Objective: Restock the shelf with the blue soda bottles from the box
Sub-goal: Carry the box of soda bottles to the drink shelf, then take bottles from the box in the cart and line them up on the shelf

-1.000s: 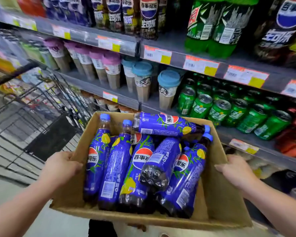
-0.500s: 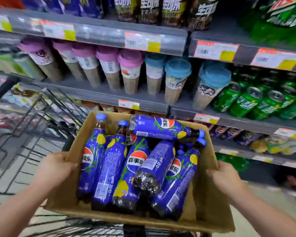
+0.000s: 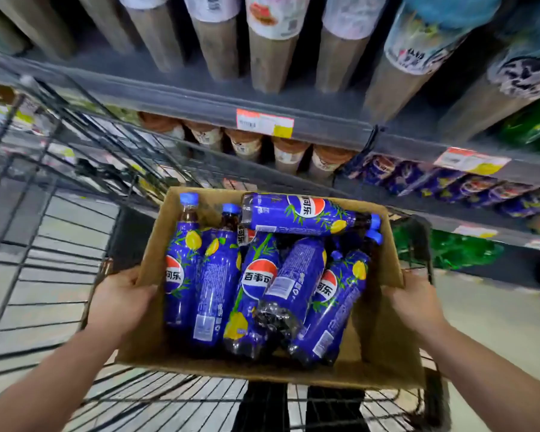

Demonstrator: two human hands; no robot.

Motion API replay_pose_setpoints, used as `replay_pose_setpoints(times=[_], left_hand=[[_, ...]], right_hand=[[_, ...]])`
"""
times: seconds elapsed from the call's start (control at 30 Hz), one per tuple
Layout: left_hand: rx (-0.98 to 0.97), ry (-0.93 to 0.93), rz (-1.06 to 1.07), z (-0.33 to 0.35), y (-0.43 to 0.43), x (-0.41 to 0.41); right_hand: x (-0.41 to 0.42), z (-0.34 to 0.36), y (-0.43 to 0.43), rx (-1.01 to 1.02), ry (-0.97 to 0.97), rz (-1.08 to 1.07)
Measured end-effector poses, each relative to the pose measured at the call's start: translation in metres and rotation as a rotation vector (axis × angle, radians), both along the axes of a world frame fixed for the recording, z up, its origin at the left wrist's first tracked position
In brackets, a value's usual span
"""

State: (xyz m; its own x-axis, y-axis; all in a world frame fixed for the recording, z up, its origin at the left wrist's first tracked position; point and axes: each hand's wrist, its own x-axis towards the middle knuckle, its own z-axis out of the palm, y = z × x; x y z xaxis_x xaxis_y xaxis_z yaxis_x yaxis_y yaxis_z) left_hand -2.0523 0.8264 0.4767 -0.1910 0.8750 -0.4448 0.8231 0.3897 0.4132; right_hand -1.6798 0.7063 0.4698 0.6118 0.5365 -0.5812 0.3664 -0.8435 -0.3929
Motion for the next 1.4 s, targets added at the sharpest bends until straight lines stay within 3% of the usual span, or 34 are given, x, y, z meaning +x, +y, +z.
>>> replay_pose_setpoints(times=[0.47, 0.73, 0.9, 1.13, 1.4], left_hand=[[-0.097, -0.011, 0.043, -0.147, 0.003, 0.009], [-0.178, -0.02, 0.167, -0.206, -0.011, -0.003], [-0.228, 0.019, 0.112, -0.208, -0.02, 0.0], [-0.396, -0.004, 0.044, -0.18, -0.018, 0.014], [-0.089, -0.113, -0.101, -0.131, -0.036, 0.052]], right_hand=[[0.001, -0.135, -0.01, -0.072, -0.001, -0.149], [-0.013, -0.17, -0.018, -0.083, -0.029, -0.136], [-0.02, -0.176, -0.023, -0.098, -0.046, -0.137], [-0.009, -0.154, -0.018, -0.222, 0.089, 0.044], [-0.01, -0.126, -0.034, -0.163, 0.009, 0.094]])
